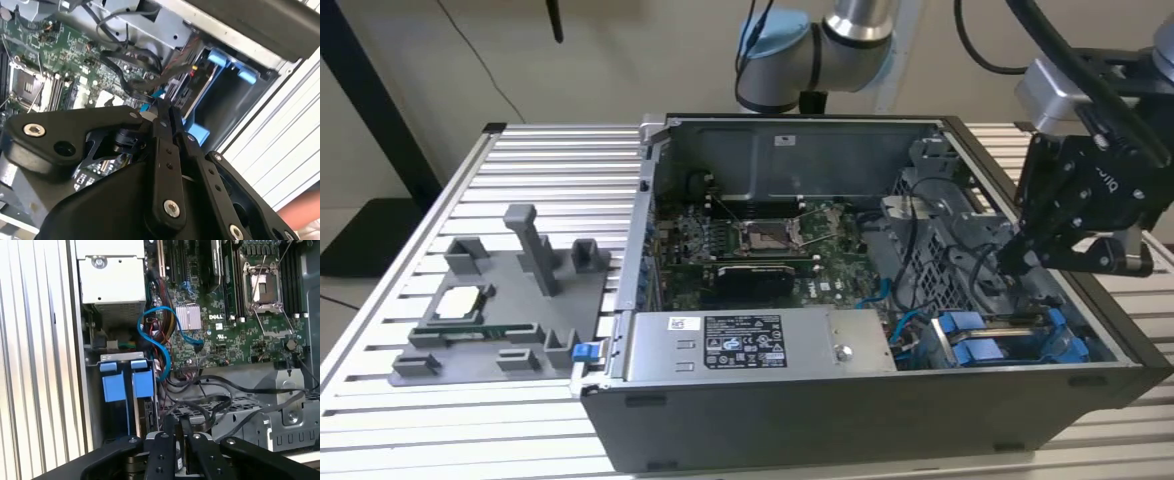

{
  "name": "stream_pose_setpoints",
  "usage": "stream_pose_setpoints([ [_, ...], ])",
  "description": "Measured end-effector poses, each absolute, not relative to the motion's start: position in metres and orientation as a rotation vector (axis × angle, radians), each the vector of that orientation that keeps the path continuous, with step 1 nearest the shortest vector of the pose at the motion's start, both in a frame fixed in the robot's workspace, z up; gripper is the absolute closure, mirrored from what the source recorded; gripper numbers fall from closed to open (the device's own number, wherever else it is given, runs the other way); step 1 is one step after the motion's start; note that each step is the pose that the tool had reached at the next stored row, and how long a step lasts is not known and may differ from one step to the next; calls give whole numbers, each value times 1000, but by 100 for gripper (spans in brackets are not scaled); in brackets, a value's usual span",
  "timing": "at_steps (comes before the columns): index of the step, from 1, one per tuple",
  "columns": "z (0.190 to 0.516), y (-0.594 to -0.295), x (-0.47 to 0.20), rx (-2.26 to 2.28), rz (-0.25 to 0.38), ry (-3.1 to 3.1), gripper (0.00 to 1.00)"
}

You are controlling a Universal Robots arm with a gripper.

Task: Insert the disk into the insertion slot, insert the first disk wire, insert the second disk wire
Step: 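Insert the first disk wire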

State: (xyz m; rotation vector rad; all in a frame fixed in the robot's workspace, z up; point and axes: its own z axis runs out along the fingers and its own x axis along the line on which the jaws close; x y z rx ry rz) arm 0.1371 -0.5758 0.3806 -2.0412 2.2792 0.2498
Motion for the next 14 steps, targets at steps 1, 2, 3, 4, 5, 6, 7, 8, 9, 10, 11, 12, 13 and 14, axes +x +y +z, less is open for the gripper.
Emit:
stream_pose_setpoints([
  [1, 381, -576, 133, -2042, 248, 2280, 100],
  [2, 381, -576, 131, -2045, 241, 2284, 100],
  [3, 381, -576, 129, -2050, 228, 2291, 100],
  [4, 381, -576, 128, -2058, 210, 2299, 100],
  [5, 381, -576, 127, -2068, 190, 2309, 100],
  [6, 381, -576, 127, -2078, 169, 2318, 100],
  [7, 381, -576, 126, -2088, 148, 2327, 100],
  [8, 380, -576, 126, -2095, 133, 2333, 100],
  [9, 380, -576, 126, -2100, 123, 2336, 100],
  [10, 379, -575, 125, -2105, 115, 2337, 100],
  [11, 379, -575, 125, -2109, 107, 2333, 100],
  [12, 378, -575, 125, -2118, 102, 2326, 100],
  [13, 377, -574, 125, -2127, 99, 2316, 100],
  [14, 376, -574, 125, -2136, 95, 2307, 100],
])
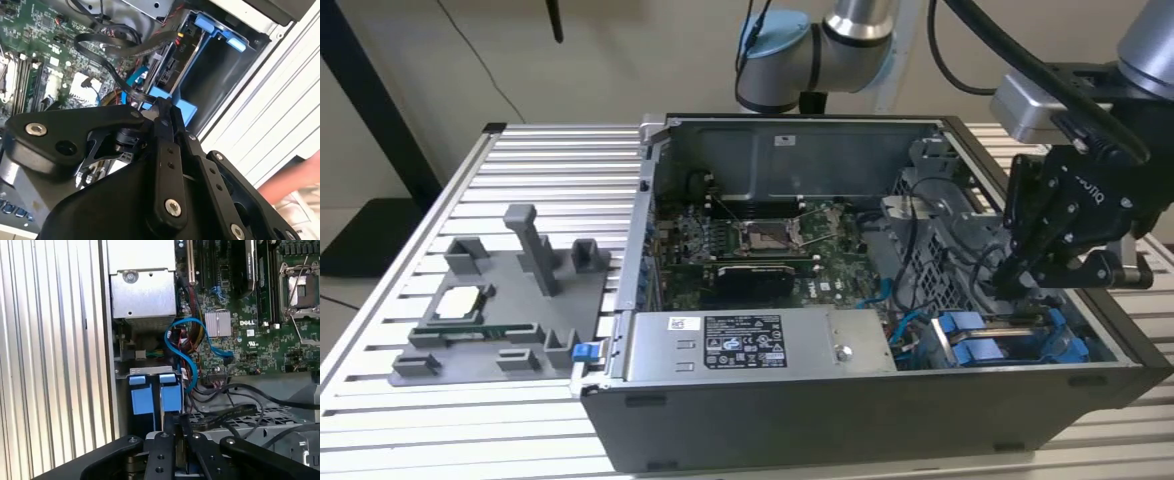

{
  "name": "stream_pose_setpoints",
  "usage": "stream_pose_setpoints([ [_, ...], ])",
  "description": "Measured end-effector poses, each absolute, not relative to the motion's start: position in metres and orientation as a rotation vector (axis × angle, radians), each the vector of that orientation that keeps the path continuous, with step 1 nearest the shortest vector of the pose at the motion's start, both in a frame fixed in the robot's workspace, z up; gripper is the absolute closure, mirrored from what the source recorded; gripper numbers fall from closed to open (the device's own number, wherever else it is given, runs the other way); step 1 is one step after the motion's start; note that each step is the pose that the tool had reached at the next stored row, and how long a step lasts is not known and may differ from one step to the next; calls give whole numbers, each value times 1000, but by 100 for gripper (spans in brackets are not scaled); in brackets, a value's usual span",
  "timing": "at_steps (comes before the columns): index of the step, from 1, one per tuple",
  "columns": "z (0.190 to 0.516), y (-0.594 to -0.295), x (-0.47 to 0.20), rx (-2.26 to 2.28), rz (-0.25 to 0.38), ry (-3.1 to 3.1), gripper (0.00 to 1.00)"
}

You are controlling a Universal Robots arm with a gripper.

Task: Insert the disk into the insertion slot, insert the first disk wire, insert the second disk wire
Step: 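Insert the first disk wire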

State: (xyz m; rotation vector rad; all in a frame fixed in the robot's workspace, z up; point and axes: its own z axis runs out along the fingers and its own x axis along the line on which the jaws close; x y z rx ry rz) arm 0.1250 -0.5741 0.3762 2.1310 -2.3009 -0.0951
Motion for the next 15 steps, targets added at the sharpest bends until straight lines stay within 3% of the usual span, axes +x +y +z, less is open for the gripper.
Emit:
stream_pose_setpoints([
  [6, 375, -574, 125, 2141, -90, -2293, 100],
  [15, 369, -573, 125, 2172, -34, -2320, 100],
])
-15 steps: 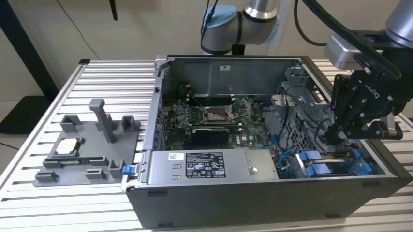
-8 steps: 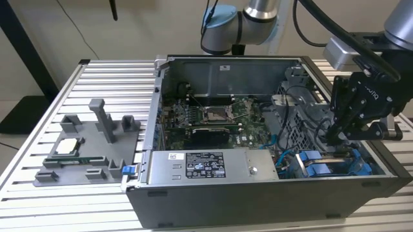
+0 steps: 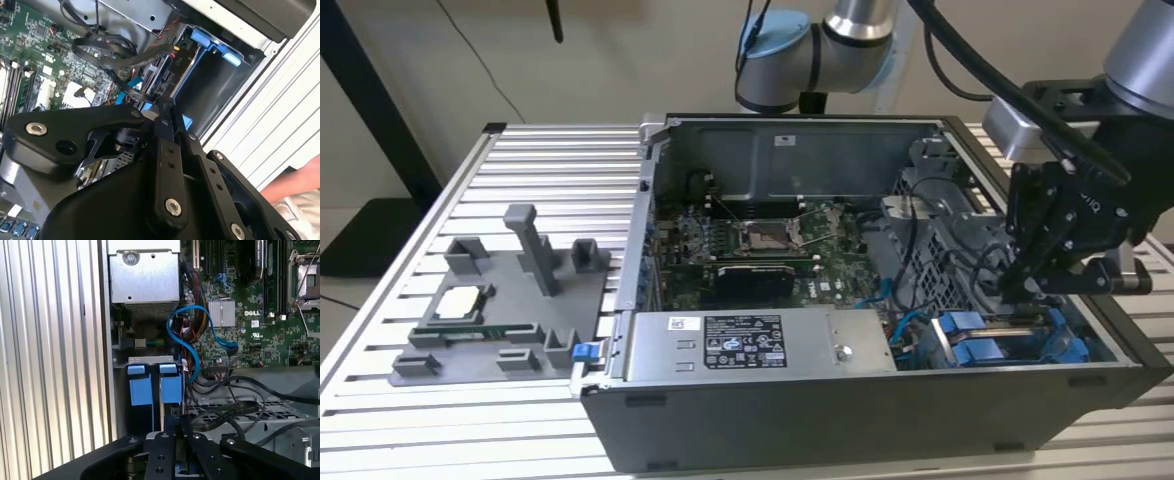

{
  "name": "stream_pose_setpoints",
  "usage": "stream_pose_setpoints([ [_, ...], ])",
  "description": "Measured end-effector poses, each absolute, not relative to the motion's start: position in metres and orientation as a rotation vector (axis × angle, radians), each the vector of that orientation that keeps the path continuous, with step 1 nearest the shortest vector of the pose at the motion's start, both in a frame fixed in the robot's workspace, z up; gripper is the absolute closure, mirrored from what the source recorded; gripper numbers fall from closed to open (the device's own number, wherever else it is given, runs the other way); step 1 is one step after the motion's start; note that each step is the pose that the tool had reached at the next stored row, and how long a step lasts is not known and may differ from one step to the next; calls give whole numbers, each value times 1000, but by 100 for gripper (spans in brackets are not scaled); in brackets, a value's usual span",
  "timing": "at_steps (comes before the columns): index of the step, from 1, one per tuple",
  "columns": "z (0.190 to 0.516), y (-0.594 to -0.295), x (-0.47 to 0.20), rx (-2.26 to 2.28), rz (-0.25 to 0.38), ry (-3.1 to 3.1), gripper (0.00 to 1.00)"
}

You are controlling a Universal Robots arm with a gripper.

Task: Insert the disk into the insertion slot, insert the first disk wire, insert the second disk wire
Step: 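Insert the first disk wire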

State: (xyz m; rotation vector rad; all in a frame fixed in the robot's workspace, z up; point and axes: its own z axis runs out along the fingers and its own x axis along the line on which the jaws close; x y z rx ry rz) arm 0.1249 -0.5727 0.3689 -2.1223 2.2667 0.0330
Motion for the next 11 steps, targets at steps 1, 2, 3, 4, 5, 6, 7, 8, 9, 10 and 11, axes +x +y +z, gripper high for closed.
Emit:
stream_pose_setpoints([
  [1, 368, -572, 125, -2121, 29, 2264, 100],
  [2, 367, -572, 125, -2119, 25, 2262, 100],
  [3, 366, -572, 125, -2117, 22, 2261, 100],
  [4, 365, -572, 125, -2116, 18, 2259, 100],
  [5, 363, -572, 125, -2115, 16, 2258, 100],
  [6, 362, -572, 125, -2114, 13, 2256, 100],
  [7, 360, -572, 125, -2113, 12, 2255, 100],
  [8, 359, -572, 125, -2112, 10, 2255, 100],
  [9, 358, -572, 125, -2112, 10, 2255, 100],
  [10, 357, -572, 125, -2112, 10, 2255, 100],
  [11, 356, -572, 126, -2112, 10, 2255, 100],
])
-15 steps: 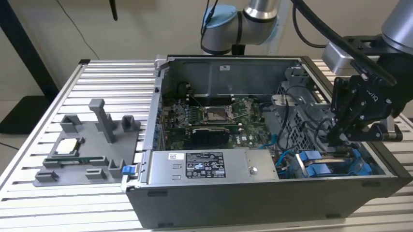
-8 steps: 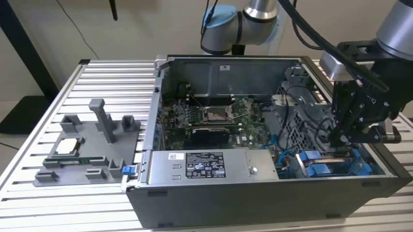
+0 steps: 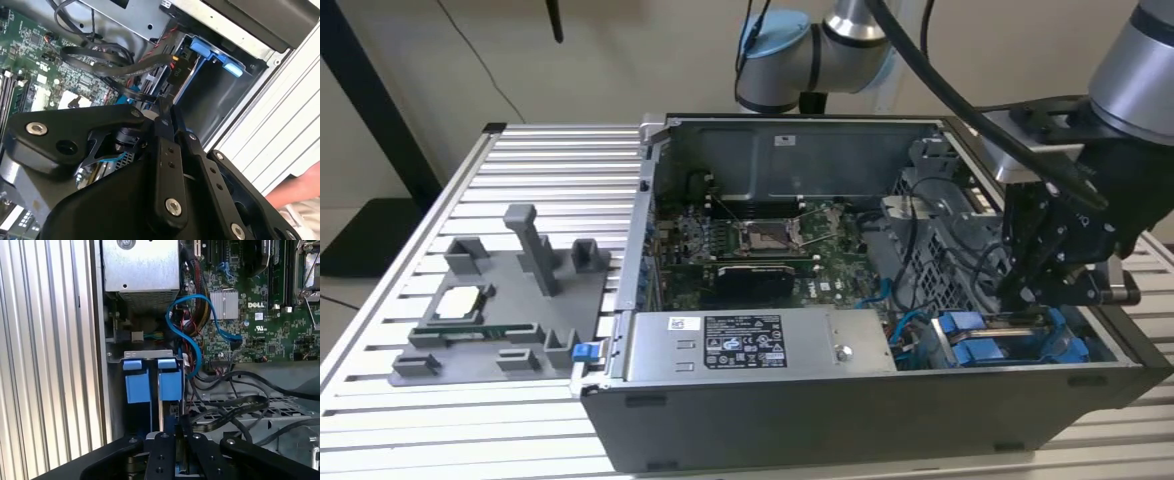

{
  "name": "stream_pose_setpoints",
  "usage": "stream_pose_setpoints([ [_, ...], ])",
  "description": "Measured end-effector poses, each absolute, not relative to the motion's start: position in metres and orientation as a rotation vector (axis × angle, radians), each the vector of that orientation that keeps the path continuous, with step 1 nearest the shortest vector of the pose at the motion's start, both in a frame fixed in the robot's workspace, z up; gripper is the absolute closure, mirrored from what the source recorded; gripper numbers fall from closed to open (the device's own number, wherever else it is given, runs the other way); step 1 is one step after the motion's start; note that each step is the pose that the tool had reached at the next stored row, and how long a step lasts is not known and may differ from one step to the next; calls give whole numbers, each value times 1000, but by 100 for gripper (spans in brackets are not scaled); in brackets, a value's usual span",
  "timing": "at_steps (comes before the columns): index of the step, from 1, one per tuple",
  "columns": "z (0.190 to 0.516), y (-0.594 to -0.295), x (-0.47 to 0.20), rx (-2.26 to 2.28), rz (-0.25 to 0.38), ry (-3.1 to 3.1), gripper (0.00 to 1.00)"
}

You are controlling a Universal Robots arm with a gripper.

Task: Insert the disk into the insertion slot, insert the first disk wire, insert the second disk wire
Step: 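Insert the first disk wire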

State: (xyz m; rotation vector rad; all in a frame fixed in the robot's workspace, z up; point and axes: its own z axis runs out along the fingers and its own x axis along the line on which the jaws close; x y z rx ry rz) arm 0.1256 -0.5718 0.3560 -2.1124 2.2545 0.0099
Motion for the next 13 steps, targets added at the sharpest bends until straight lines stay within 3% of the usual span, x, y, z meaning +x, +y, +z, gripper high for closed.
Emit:
stream_pose_setpoints([
  [13, 349, -571, 131, -2117, 11, 2248, 100],
])
